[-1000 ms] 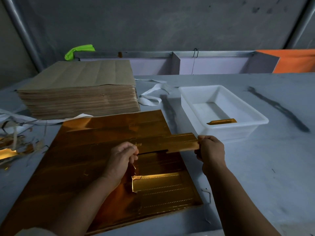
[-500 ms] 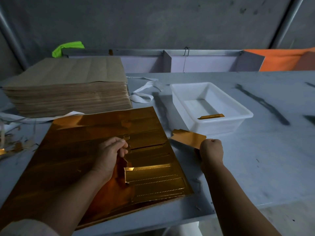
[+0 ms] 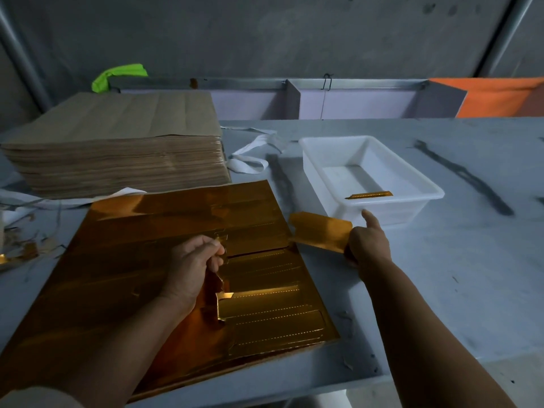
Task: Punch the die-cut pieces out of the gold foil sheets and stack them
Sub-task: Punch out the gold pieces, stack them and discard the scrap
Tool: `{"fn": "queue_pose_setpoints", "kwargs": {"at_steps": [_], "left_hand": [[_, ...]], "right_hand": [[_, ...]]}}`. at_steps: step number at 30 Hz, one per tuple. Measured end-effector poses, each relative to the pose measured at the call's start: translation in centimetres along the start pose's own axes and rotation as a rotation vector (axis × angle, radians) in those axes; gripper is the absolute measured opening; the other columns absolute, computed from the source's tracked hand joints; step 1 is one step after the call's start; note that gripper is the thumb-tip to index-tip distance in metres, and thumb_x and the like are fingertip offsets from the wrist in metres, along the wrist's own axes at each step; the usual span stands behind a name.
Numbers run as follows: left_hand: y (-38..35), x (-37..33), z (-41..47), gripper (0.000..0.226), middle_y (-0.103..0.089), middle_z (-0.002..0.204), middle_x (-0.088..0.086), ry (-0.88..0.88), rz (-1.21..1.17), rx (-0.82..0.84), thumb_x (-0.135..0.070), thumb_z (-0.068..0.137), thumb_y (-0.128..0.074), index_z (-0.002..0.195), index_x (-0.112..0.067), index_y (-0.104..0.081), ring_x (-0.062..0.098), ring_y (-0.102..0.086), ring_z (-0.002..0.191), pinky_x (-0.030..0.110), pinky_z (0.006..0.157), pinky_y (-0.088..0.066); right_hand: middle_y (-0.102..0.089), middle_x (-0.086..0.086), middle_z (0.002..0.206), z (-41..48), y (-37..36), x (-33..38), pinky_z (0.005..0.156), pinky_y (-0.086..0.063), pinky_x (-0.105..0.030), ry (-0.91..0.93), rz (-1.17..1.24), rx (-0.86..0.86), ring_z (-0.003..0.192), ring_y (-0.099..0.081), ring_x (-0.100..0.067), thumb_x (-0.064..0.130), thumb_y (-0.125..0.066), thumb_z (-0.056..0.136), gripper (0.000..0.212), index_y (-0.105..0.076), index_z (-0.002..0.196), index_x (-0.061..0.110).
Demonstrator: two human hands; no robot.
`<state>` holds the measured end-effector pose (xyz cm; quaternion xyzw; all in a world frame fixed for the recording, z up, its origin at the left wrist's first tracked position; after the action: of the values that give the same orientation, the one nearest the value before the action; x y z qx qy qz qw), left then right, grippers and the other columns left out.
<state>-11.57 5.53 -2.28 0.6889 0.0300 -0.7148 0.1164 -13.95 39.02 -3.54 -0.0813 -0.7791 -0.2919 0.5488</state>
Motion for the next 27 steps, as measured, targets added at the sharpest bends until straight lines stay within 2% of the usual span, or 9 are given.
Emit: {"fn": "queue_pose_setpoints", "kwargs": {"at_steps": [5, 9, 12, 14, 17, 20, 23, 25, 27], "left_hand": [[-0.1, 0.0, 0.0, 0.023, -0.053, 0.054, -0.003, -0.004, 0.025, -0.006, -0.008, 0.097, -0.052, 0.076, -0.006, -0.064, 0.015, -0.054, 0.063, 0.027, 0.065, -0.043], [-0.3, 0.0, -0.1, 0.023, -0.053, 0.054, -0.003, 0.003, 0.053, -0.003, -0.008, 0.097, -0.052, 0.077, -0.006, -0.064, 0.013, -0.054, 0.061, 0.025, 0.064, -0.042], [-0.3, 0.1, -0.1, 0.024, -0.053, 0.053, -0.003, 0.005, 0.075, 0.002, -0.008, 0.097, -0.052, 0.076, -0.008, -0.064, 0.007, -0.055, 0.058, 0.024, 0.064, -0.042], [-0.3, 0.2, -0.1, 0.024, -0.054, 0.054, -0.003, 0.004, 0.076, 0.004, -0.009, 0.097, -0.052, 0.076, -0.008, -0.064, 0.006, -0.054, 0.057, 0.023, 0.064, -0.042], [-0.3, 0.2, -0.1, 0.024, -0.055, 0.055, -0.004, 0.001, 0.081, -0.001, -0.009, 0.097, -0.053, 0.076, -0.009, -0.064, 0.01, -0.055, 0.06, 0.021, 0.062, -0.042], [-0.4, 0.2, 0.0, 0.024, -0.055, 0.056, -0.003, -0.004, 0.088, 0.002, -0.009, 0.097, -0.053, 0.076, -0.009, -0.064, 0.009, -0.055, 0.06, 0.022, 0.063, -0.042], [-0.4, 0.2, -0.1, 0.024, -0.055, 0.056, -0.003, -0.006, 0.091, 0.005, -0.009, 0.097, -0.052, 0.076, -0.009, -0.065, 0.002, -0.054, 0.054, 0.02, 0.061, -0.042], [-0.3, 0.1, -0.1, 0.024, -0.056, 0.057, -0.001, -0.008, 0.071, -0.005, -0.009, 0.097, -0.052, 0.077, -0.009, -0.065, 0.0, -0.053, 0.051, 0.02, 0.061, -0.042], [0.0, 0.1, -0.1, 0.024, -0.056, 0.058, 0.0, -0.006, 0.043, -0.014, -0.008, 0.097, -0.052, 0.077, -0.007, -0.065, 0.001, -0.053, 0.051, 0.022, 0.063, -0.042]], "right_hand": [[-0.048, -0.009, 0.087, 1.5, -0.9, 0.7, 0.058, -0.048, -0.036, -0.036, 0.032, 0.023, 0.068, -0.053, -0.026, 0.0, -0.035, 0.092, 0.073, -0.028, 0.153, 0.039], [-0.052, -0.01, 0.103, 2.9, -1.5, 1.0, 0.073, -0.055, -0.039, -0.092, 0.154, 0.019, 0.079, -0.056, -0.026, 0.0, -0.036, 0.093, 0.069, -0.033, 0.15, 0.039], [-0.056, -0.009, 0.099, 3.4, -1.2, 0.6, 0.087, -0.058, -0.047, -0.113, 0.215, -0.026, 0.083, -0.058, -0.026, 0.001, -0.038, 0.093, 0.064, -0.038, 0.147, 0.035], [-0.059, -0.012, 0.105, 3.5, -0.4, 0.5, 0.09, -0.056, -0.049, -0.061, 0.083, -0.069, 0.086, -0.06, -0.028, 0.004, -0.041, 0.092, 0.057, -0.042, 0.145, 0.024], [-0.062, -0.018, 0.117, 3.0, 1.1, 0.6, 0.082, -0.048, -0.038, 0.031, -0.219, -0.107, 0.094, -0.056, -0.033, 0.008, -0.046, 0.089, 0.038, -0.056, 0.126, 0.007], [-0.052, -0.02, 0.13, 2.0, 2.3, 0.4, 0.093, -0.04, -0.042, 0.053, -0.495, -0.16, 0.113, -0.048, -0.037, 0.019, -0.05, 0.091, 0.039, -0.051, 0.13, 0.01], [-0.05, -0.017, 0.133, -1.3, 2.0, 3.2, 0.097, -0.04, -0.042, 0.335, -0.537, -0.25, 0.121, -0.046, -0.038, 0.019, -0.054, 0.091, 0.043, -0.052, 0.134, 0.014], [-0.062, -0.008, 0.124, -4.0, -1.1, 5.6, 0.085, -0.046, -0.031, 0.545, -0.489, 0.001, 0.11, -0.059, -0.026, 0.021, -0.054, 0.094, 0.032, -0.063, 0.125, 0.02], [-0.066, 0.006, 0.111, -7.8, -5.6, 6.3, 0.076, -0.048, -0.02, 0.617, -0.545, 0.447, 0.097, -0.063, -0.012, 0.023, -0.052, 0.1, 0.025, -0.065, 0.12, 0.029]]}}
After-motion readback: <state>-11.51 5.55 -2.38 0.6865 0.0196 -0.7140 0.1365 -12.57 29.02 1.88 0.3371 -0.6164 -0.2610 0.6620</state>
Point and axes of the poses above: each hand's wrist, its own z-axis towards the middle knuckle, its own y-axis out of the back of the hand, x = y × z, the point moved 8 cm from there along z, towards the middle knuckle
